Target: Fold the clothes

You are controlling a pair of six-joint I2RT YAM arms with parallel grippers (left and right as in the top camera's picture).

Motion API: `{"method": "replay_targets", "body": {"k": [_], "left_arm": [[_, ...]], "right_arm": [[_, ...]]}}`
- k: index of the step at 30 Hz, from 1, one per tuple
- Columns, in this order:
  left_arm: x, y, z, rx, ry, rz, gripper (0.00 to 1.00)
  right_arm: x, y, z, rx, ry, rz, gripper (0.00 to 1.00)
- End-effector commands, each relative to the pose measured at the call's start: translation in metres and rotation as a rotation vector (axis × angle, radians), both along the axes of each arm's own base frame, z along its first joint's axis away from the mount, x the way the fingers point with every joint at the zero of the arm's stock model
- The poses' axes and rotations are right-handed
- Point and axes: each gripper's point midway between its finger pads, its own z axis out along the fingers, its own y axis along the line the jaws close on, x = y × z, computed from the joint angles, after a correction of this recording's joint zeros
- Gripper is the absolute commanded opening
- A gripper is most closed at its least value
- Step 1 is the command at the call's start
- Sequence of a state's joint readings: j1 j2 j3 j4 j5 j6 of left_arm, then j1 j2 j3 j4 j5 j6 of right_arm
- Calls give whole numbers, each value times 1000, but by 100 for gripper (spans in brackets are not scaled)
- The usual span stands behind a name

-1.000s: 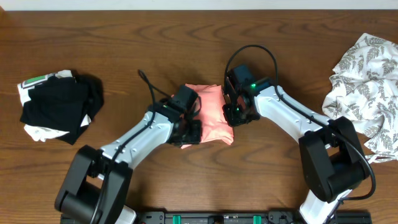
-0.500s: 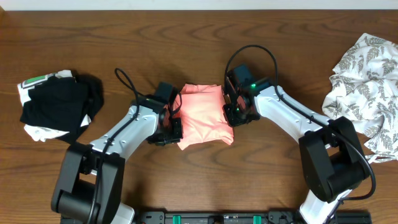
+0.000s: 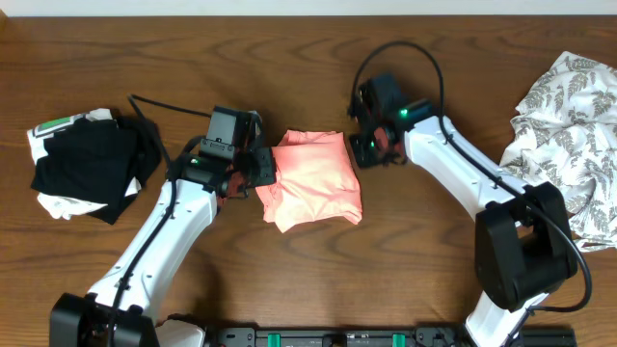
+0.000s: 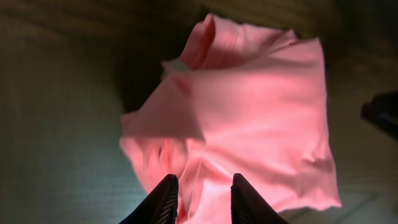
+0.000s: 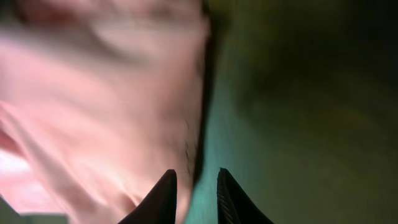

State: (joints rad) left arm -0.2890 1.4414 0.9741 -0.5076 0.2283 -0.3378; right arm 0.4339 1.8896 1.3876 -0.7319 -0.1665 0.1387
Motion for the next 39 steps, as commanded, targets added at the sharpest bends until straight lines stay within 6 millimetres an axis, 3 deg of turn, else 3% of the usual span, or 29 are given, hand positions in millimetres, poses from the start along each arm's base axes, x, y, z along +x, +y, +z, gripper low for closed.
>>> {"method": "replay_targets", "body": {"k": [1,7,14,20,26,33,34,39], "left_arm": [[11,0,-8,19,-9,-10,29],[27,-19,-25,-50,-13,-50,29],[38,-22,-23,-58,-58,-59,29],[38,-4,-53,50,-11,-19,29],[32,7,-89,128,67,-28,29],[27,53,-99,331,102,41,31],[25,58,-99,350,110,45,35],[22,77,-101,365,142,82,38]], "right_arm": [[8,10,18,40,-57,44,20],[7,23,-8,33,-23,72,20],[-7,49,-45,90,74,130,20],[-17,54,-55,81,108,150,20],[-23,48,-58,57,139,142,19],[-23,41,-60,29,145,122,20],[-23,41,-60,29,145,122,19],[-23,40,-60,29,146,122,20]]}}
